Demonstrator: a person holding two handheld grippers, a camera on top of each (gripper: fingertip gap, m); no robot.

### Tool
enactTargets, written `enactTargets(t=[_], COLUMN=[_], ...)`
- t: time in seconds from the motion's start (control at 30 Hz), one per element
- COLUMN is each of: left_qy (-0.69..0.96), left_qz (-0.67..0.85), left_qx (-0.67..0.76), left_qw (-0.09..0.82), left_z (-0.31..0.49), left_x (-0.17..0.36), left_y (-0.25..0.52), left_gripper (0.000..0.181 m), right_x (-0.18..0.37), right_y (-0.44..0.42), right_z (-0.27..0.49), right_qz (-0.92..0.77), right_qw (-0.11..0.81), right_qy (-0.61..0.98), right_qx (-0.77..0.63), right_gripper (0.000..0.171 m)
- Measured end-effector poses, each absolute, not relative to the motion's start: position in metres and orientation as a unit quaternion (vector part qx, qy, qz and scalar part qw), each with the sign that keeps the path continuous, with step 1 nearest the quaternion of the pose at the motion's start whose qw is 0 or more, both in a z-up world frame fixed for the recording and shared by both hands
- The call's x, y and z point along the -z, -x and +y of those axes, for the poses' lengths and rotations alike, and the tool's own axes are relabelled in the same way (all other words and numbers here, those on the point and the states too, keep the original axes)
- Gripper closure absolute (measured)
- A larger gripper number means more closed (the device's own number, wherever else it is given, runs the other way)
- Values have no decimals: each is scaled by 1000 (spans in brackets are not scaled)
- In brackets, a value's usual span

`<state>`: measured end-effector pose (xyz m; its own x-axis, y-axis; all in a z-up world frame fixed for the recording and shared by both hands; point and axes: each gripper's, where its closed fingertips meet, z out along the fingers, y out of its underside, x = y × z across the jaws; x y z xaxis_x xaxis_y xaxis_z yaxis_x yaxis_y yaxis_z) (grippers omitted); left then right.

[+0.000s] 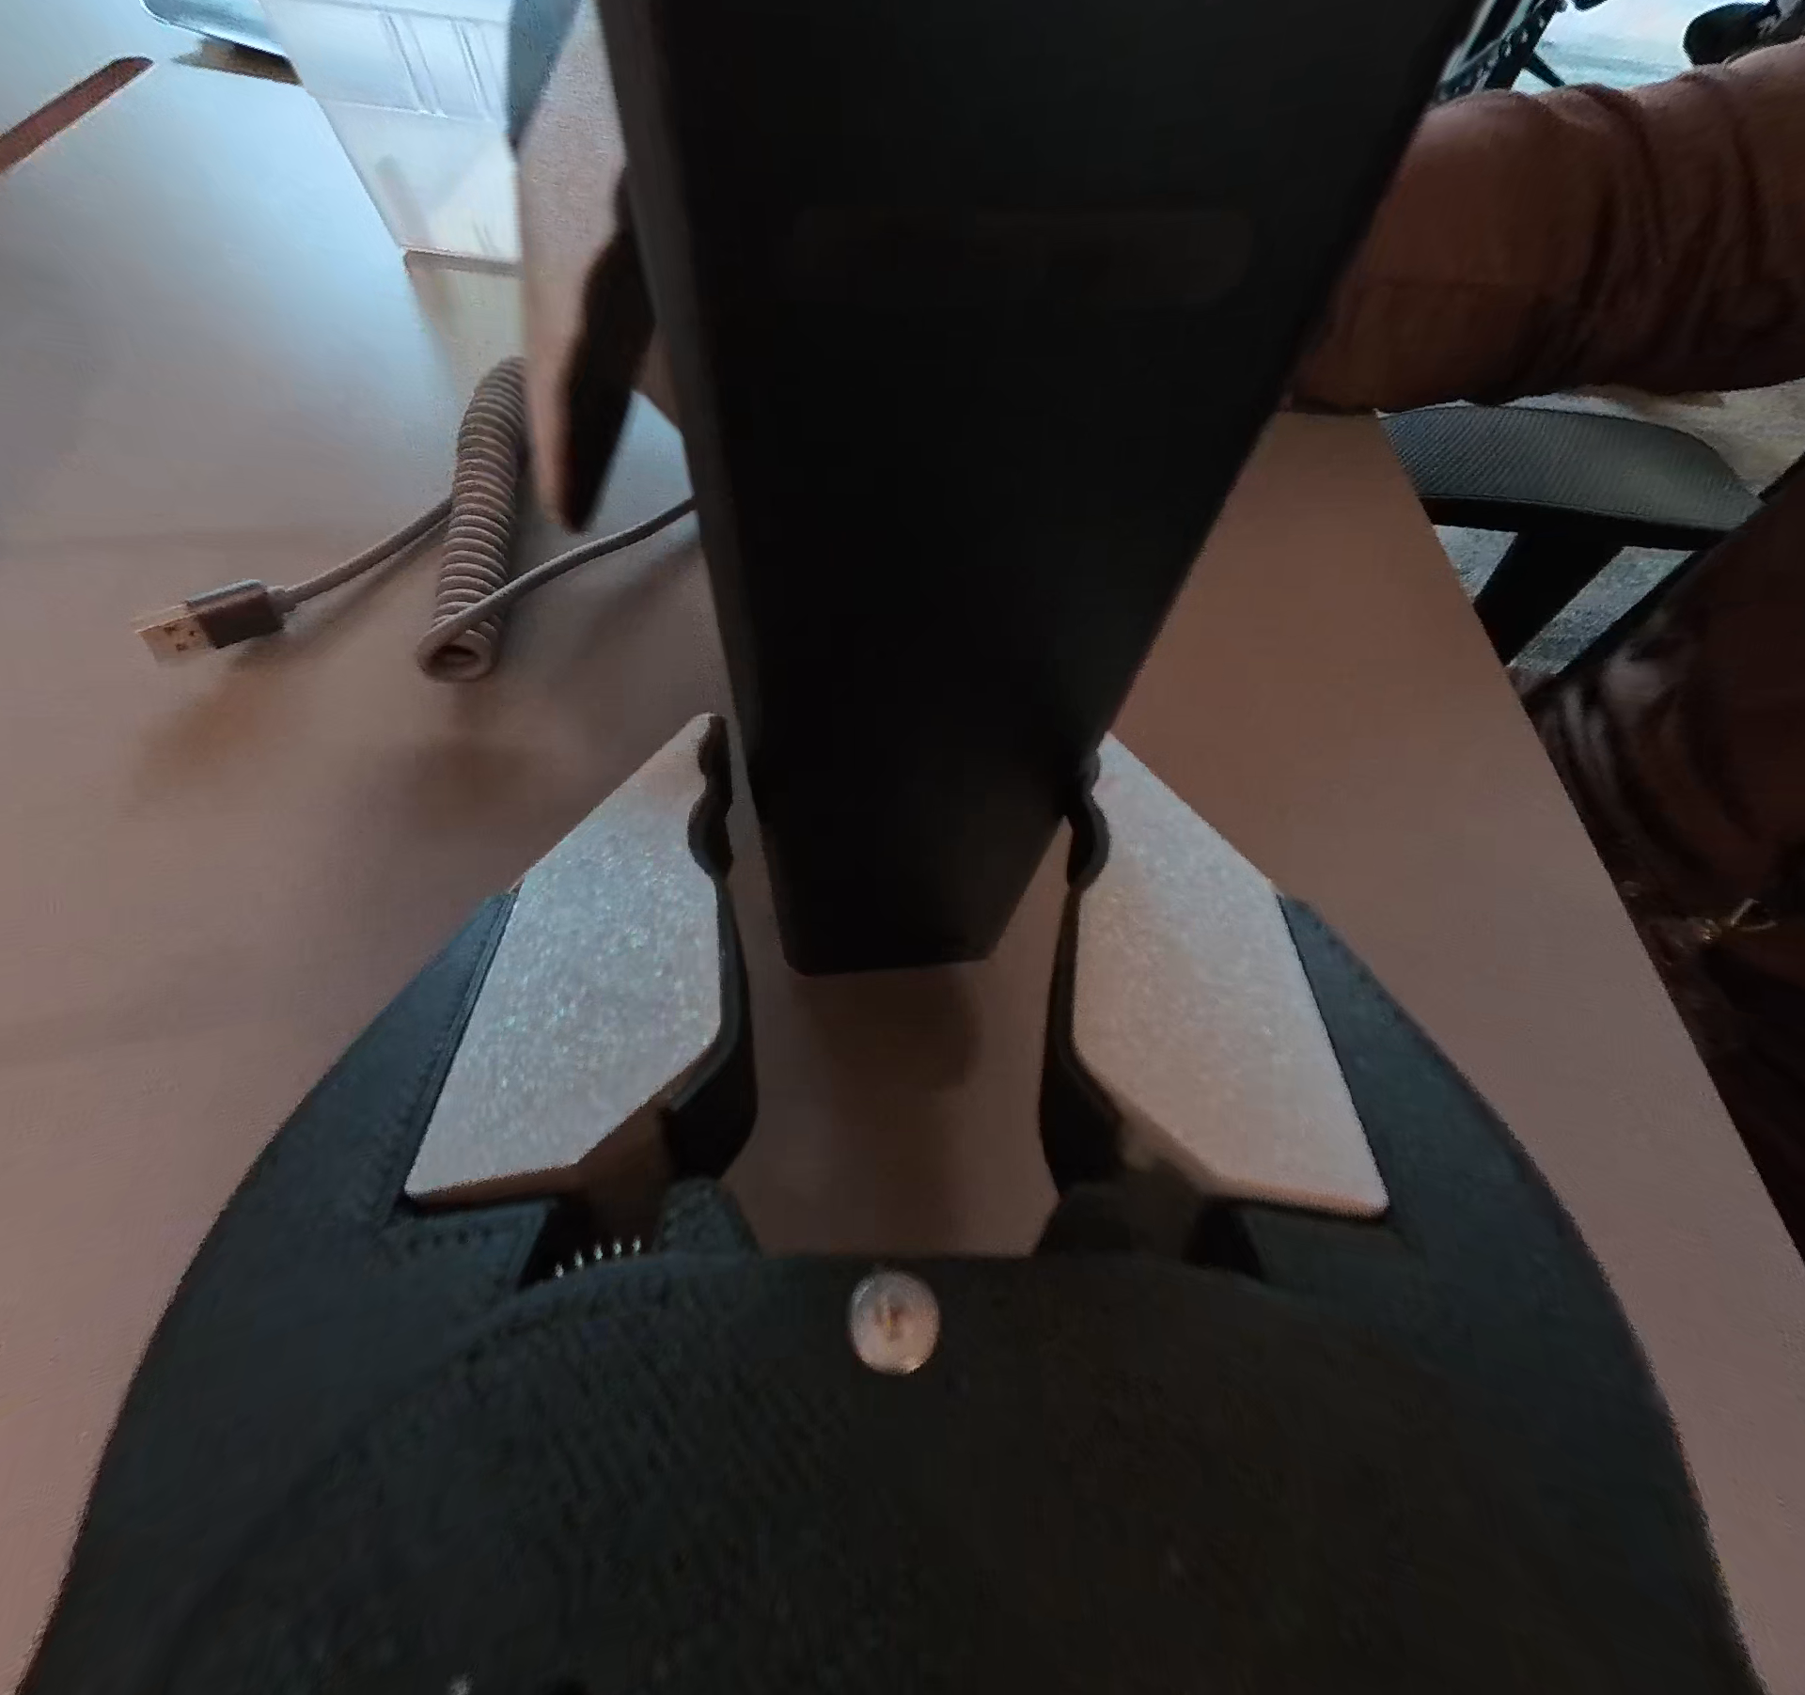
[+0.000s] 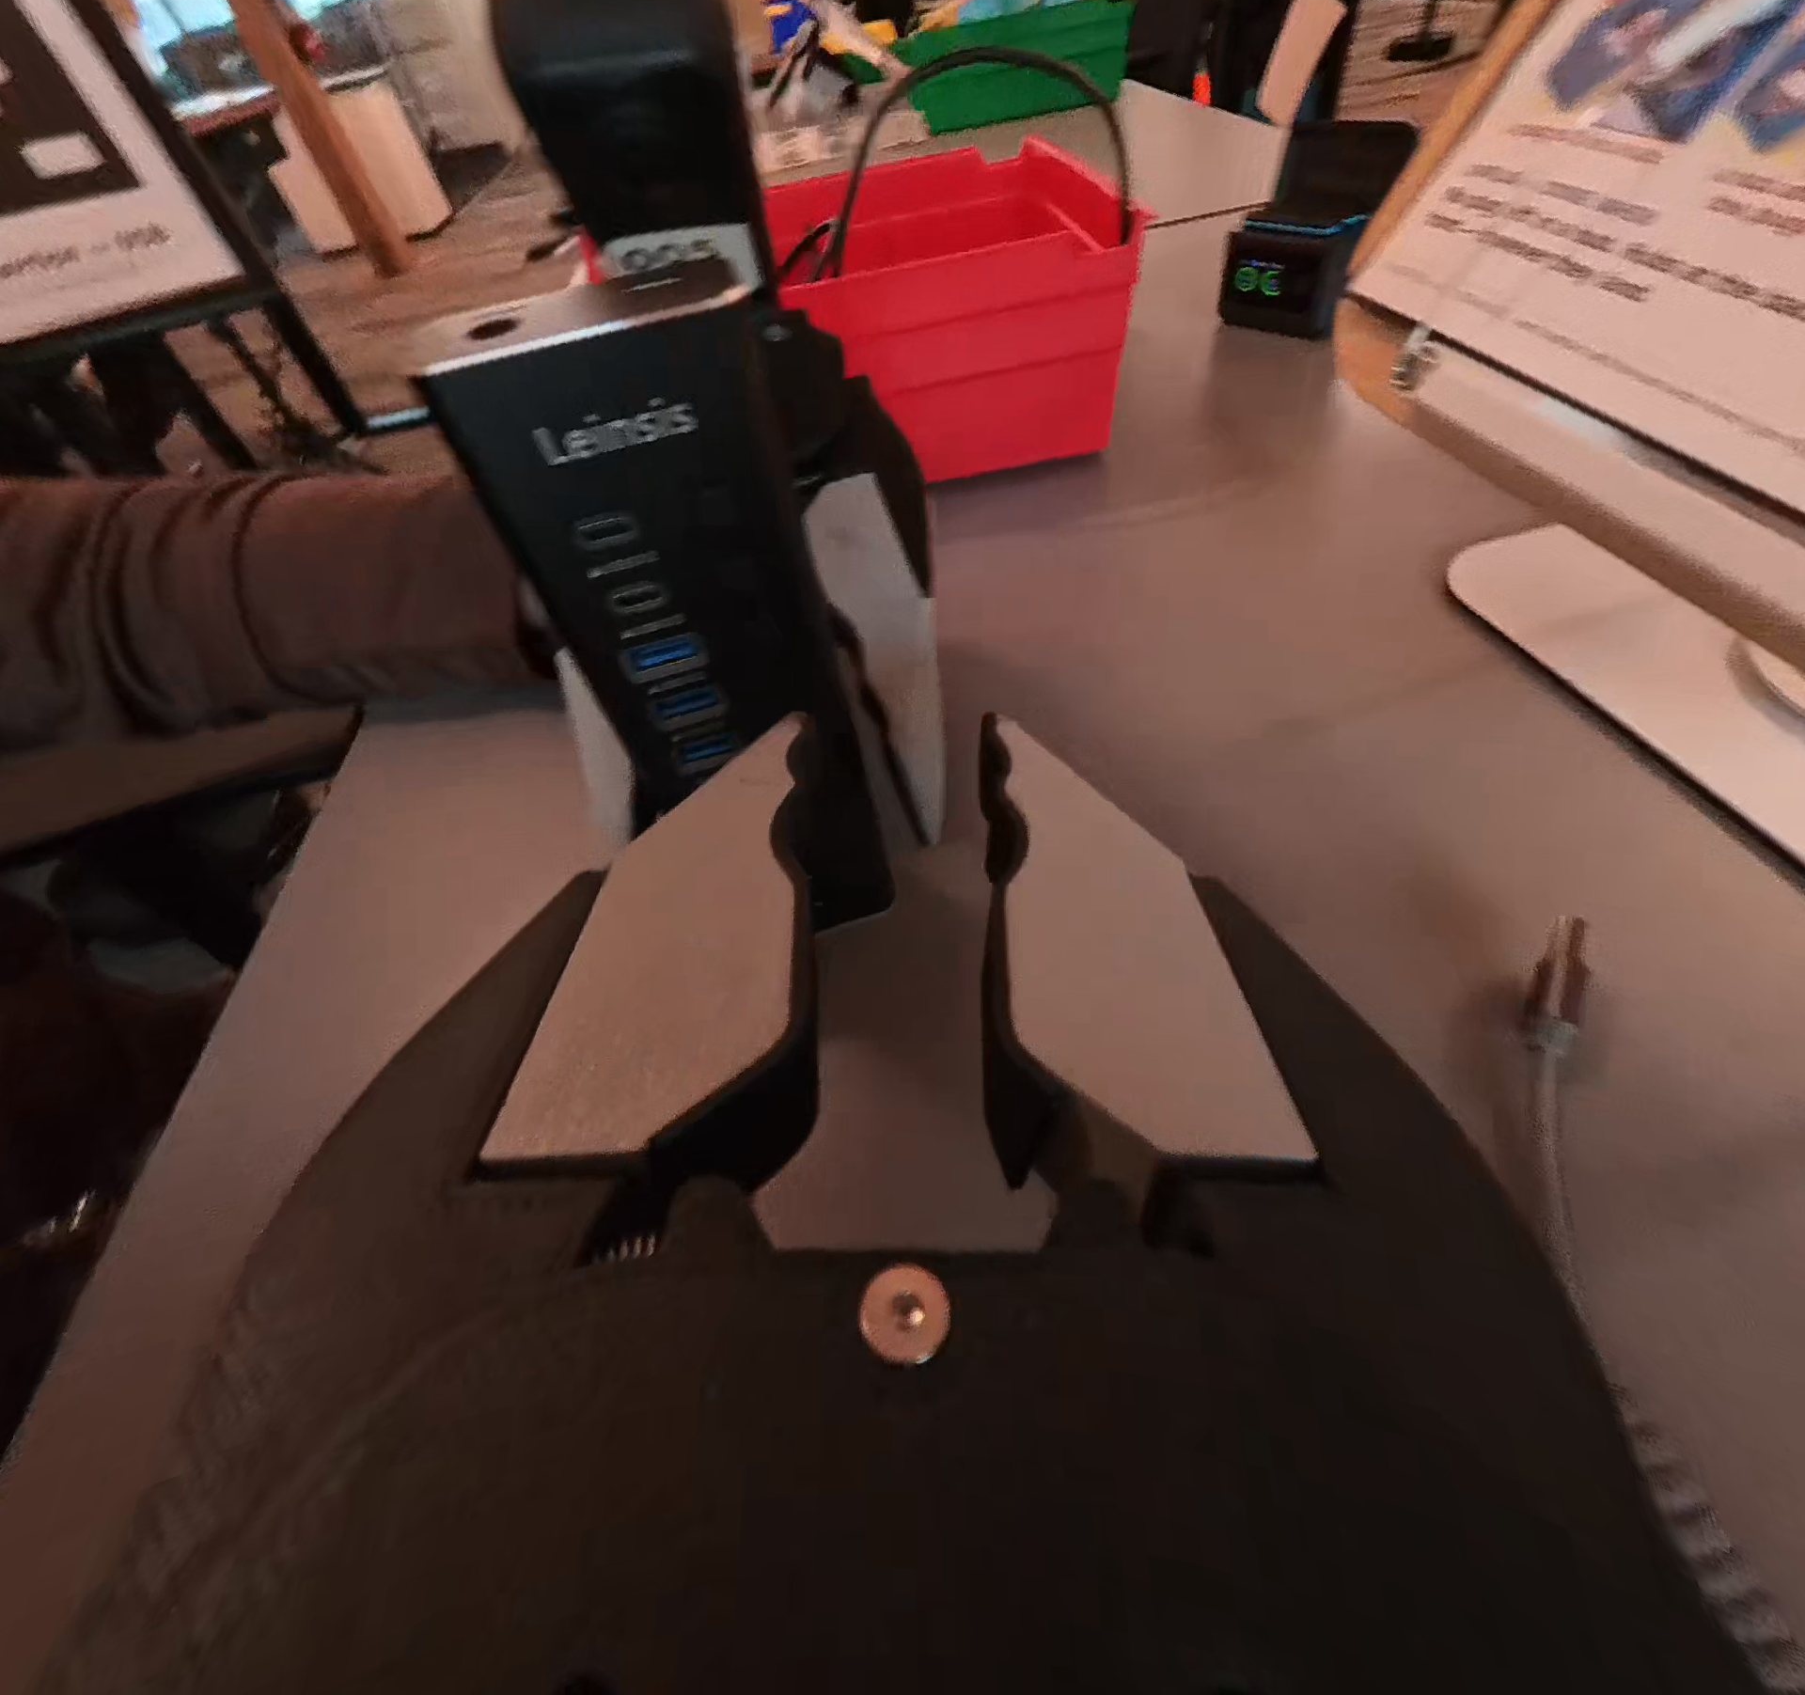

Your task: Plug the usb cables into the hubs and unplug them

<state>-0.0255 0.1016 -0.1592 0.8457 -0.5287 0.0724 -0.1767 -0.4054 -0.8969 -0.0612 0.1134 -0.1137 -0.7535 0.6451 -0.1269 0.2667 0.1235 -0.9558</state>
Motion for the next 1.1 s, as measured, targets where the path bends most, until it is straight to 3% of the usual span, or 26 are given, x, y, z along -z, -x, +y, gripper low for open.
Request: enactTargets(t=[0.07, 0.2, 0.3, 0.47, 0.7, 0.9, 1.1], left_qy=[820, 834, 846, 851, 814, 776, 787], left_qz=[210, 199, 205, 202, 161, 139, 140], left_qx=[179, 183, 166, 134, 150, 165, 162], left_qw=[502, 481, 463, 467, 537, 592, 579], left_z=[102, 106, 107, 109, 115, 110, 116], left_x=[158, 166, 174, 174, 150, 128, 135], left_y=[26, 23, 22, 30, 42, 54, 53], left_gripper=[110, 102, 113, 114, 114, 114, 114], right_x=[112, 112, 110, 108, 96, 120, 151], right_y=[51, 43, 44, 46, 66, 97, 118], right_z=[102, 87, 83, 80, 120, 230, 256], right_qz=[-742, -752, -749, -746, -698, -611, -611], right_qw=[146, 142, 153, 173, 226, 342, 325], right_qy=[279, 259, 260, 263, 336, 534, 596], right_qx=[-592, -589, -590, -587, -591, -474, -406], right_gripper=[152, 154, 160, 167, 155, 148, 144])
